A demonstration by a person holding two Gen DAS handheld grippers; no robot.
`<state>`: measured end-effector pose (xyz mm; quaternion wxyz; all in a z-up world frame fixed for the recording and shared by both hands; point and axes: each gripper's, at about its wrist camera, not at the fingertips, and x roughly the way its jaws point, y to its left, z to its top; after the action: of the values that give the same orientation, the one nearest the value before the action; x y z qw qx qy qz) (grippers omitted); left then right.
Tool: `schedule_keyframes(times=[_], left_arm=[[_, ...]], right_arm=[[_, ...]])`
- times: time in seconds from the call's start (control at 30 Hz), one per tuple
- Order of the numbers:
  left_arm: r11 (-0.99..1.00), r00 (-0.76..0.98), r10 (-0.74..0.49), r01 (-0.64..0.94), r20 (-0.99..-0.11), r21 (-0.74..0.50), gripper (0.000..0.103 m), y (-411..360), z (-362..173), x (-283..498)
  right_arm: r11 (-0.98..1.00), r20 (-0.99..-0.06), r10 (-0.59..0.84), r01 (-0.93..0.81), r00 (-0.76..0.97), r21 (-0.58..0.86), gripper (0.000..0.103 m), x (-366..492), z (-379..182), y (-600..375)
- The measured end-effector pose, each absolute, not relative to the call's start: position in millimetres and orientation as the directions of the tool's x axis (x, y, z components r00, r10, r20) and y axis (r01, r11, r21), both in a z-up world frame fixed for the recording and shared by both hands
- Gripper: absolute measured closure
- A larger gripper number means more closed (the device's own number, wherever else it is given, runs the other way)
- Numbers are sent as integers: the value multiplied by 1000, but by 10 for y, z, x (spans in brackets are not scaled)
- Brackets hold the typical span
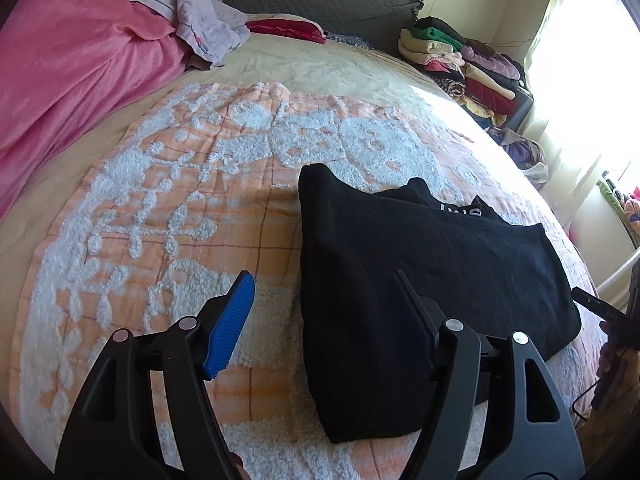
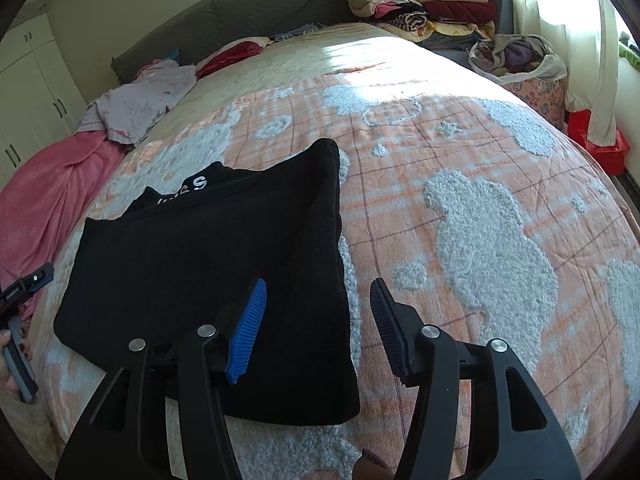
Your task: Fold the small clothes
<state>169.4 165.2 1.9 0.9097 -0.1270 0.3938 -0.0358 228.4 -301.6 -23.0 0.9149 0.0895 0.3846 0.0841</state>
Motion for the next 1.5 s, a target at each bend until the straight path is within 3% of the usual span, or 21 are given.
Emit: schedule_keyframes(times=[0.43, 0.5, 0.53, 0.57, 0.63, 0.67, 0.77, 0.9, 1.03, 1.1, 1.5], left_arm=[[947, 641, -233, -21, -732, -320, 41, 1595, -227, 1456], [943, 626, -243, -27, -741, -332, 41, 1579, -283, 1475], [938, 616, -254, -32, -746, -346, 46, 1573, -320, 1482], [934, 606, -264, -33, -750, -355, 59, 1568, -345, 1490], [925, 591, -290, -29, -753, -380, 80, 1551, -381, 1499], [924, 586, -294, -27, -755, -381, 86, 1541, -384, 1496], [935, 579, -286, -6, -764, -355, 90, 1500, -324, 1459], [946, 572, -268, 3, -775, -324, 90, 1482, -276, 1397], [953, 544, -254, -2, -800, -304, 88, 1466, -357, 1410], [955, 542, -248, -4, -803, -298, 87, 1465, -361, 1406], [960, 540, -240, 10, -807, -280, 76, 1442, -321, 1306]], right_arm=[[965, -700, 241, -93, 672, 244, 50, 2228, -334, -2964], [967, -705, 237, -91, 669, 238, 44, 2225, -350, -2953], [967, -706, 237, -90, 667, 240, 43, 2227, -361, -2951], [964, -710, 245, -90, 660, 248, 43, 2231, -380, -2952], [959, -720, 266, -100, 641, 266, 52, 2231, -414, -2954], [956, -721, 278, -113, 634, 270, 75, 2222, -415, -2949], [961, -704, 267, -123, 658, 249, 87, 2135, -343, -2945], [961, -699, 253, -91, 669, 261, 88, 2054, -351, -3010], [975, -731, 197, -53, 653, 215, 75, 2108, -437, -3016], [981, -734, 164, -28, 659, 195, 60, 2104, -435, -3038], [985, -693, 116, 7, 711, 173, 35, 1938, -329, -3090]])
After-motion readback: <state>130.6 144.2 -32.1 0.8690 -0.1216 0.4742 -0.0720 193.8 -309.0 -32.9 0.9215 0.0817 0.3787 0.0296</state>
